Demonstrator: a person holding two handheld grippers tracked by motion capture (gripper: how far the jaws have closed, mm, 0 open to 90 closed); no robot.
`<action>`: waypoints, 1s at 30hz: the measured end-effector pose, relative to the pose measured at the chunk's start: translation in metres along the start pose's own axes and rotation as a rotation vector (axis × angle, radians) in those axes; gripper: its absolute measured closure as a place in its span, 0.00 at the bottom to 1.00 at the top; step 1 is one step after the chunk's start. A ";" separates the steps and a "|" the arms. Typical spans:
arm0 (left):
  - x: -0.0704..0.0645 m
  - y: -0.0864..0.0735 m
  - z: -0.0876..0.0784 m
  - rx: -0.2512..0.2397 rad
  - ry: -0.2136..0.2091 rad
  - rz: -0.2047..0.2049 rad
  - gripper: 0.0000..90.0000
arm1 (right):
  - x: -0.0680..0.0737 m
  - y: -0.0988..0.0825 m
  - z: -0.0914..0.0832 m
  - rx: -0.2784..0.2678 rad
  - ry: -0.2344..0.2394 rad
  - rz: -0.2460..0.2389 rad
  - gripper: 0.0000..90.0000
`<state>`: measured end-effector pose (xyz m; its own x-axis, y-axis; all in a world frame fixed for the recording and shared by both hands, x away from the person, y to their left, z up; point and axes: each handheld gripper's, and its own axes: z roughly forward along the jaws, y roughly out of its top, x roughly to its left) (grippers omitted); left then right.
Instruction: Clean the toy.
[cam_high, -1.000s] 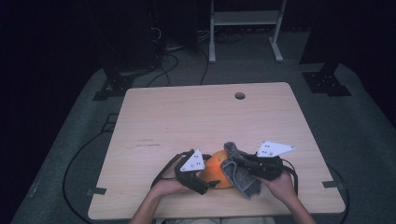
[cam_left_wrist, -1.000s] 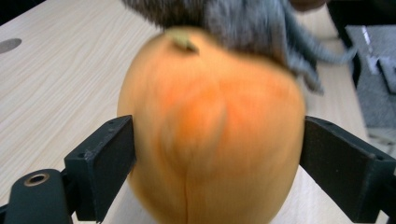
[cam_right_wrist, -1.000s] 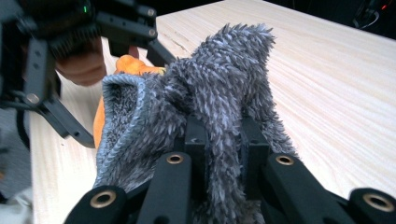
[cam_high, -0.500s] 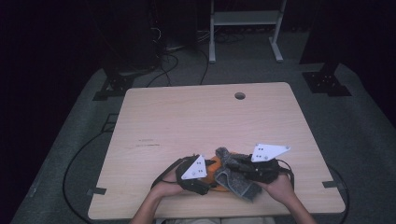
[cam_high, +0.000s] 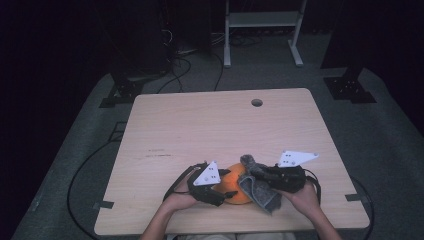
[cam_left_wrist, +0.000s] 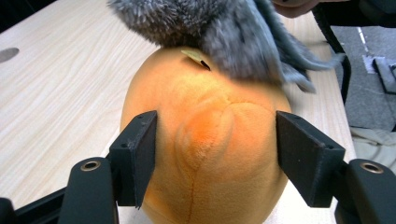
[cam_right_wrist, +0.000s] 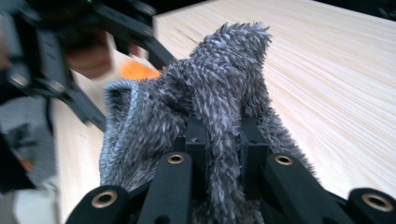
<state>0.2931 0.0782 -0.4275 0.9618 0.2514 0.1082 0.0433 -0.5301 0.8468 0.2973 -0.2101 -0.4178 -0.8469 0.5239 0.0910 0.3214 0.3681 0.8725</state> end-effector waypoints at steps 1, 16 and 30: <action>0.000 0.000 -0.001 0.006 -0.008 0.013 0.36 | -0.002 -0.002 -0.002 0.016 -0.014 -0.003 0.86; 0.000 0.012 0.005 -0.011 0.023 -0.069 0.22 | 0.010 0.003 0.003 0.006 -0.050 -0.010 0.86; 0.003 -0.005 -0.002 -0.022 -0.030 -0.005 0.40 | -0.004 0.000 -0.012 -0.086 0.029 0.069 0.86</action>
<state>0.2954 0.0834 -0.4302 0.9693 0.2293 0.0883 0.0427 -0.5110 0.8585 0.2957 -0.2215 -0.4129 -0.8363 0.5228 0.1653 0.3433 0.2642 0.9013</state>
